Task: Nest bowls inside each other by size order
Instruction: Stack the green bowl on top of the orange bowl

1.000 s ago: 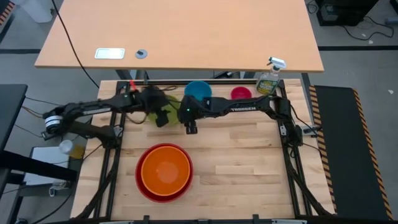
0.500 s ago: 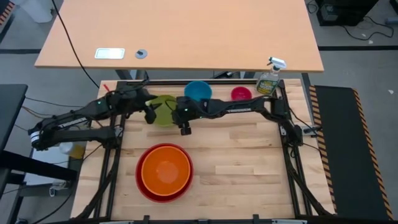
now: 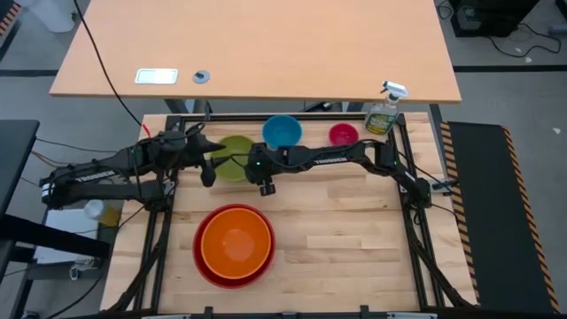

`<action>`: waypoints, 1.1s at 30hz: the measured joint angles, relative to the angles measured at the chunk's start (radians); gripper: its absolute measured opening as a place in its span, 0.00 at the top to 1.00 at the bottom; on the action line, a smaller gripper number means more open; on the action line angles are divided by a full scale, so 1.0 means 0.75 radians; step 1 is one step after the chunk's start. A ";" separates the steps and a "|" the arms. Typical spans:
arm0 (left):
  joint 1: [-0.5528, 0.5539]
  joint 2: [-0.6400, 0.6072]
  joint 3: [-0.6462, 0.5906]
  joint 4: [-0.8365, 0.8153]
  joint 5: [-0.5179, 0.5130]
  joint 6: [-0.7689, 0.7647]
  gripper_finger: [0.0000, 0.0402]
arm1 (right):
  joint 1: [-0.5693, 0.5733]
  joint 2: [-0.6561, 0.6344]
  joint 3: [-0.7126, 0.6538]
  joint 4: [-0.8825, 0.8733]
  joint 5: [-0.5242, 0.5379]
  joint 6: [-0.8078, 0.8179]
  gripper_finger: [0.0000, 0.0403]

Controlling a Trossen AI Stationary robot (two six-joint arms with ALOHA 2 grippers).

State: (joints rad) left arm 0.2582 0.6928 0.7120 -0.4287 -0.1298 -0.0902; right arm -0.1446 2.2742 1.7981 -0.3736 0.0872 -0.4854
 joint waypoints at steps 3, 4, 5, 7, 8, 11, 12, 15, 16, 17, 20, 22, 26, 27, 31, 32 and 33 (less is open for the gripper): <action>-0.033 -0.001 0.000 0.014 0.003 -0.004 0.50 | -0.001 0.000 0.000 -0.017 0.001 -0.009 0.61; -0.048 -0.001 0.000 0.026 0.008 -0.006 0.50 | -0.001 0.000 0.000 -0.022 0.001 -0.010 0.64; -0.063 -0.003 0.000 0.029 0.012 -0.006 0.50 | -0.002 0.000 -0.002 -0.026 0.001 -0.016 0.67; -0.094 -0.011 0.000 0.046 0.011 -0.005 0.50 | -0.002 0.000 -0.002 -0.030 0.001 -0.041 0.73; -0.108 -0.017 0.000 0.059 0.011 -0.005 0.50 | -0.002 0.000 -0.002 -0.035 0.001 -0.058 0.76; -0.145 -0.044 0.001 0.070 0.010 -0.004 0.50 | -0.002 0.000 -0.002 -0.066 0.001 -0.083 0.84; -0.154 -0.053 0.001 0.069 0.010 -0.004 0.50 | -0.002 0.000 -0.002 -0.071 0.001 -0.092 0.87; -0.171 -0.093 0.001 0.069 0.007 -0.002 0.50 | 0.005 -0.001 -0.002 -0.076 0.025 -0.152 0.93; -0.172 -0.105 0.001 0.070 0.005 -0.001 0.50 | 0.009 -0.002 -0.002 -0.076 0.035 -0.180 0.93; -0.172 -0.119 0.001 0.069 0.005 -0.001 0.50 | 0.016 -0.002 -0.002 -0.077 0.048 -0.213 0.93; -0.172 -0.150 0.001 0.068 0.004 -0.001 0.50 | 0.045 -0.002 -0.002 -0.072 0.053 -0.277 0.93; -0.172 -0.170 0.001 0.068 0.004 0.000 0.50 | 0.068 -0.002 -0.001 -0.068 0.071 -0.297 0.91; -0.172 -0.203 0.001 0.065 0.003 0.015 0.50 | 0.117 -0.010 0.036 -0.111 0.177 -0.306 0.89; -0.171 -0.208 0.001 0.066 0.003 0.018 0.50 | 0.126 -0.021 0.058 -0.120 0.180 -0.305 0.89; -0.168 -0.220 0.001 0.065 -0.043 0.030 0.50 | 0.170 -0.064 0.129 -0.163 0.206 -0.301 0.92; -0.168 -0.221 0.001 0.061 -0.053 0.034 0.50 | 0.184 -0.067 0.144 -0.177 0.217 -0.300 0.92; -0.168 -0.222 0.001 0.061 -0.058 0.036 0.50 | 0.198 -0.071 0.158 -0.192 0.237 -0.300 0.92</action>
State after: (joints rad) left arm 0.1319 0.5261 0.7129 -0.3830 -0.1732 -0.0635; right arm 0.0042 2.2211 1.9167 -0.5176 0.2648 -0.7106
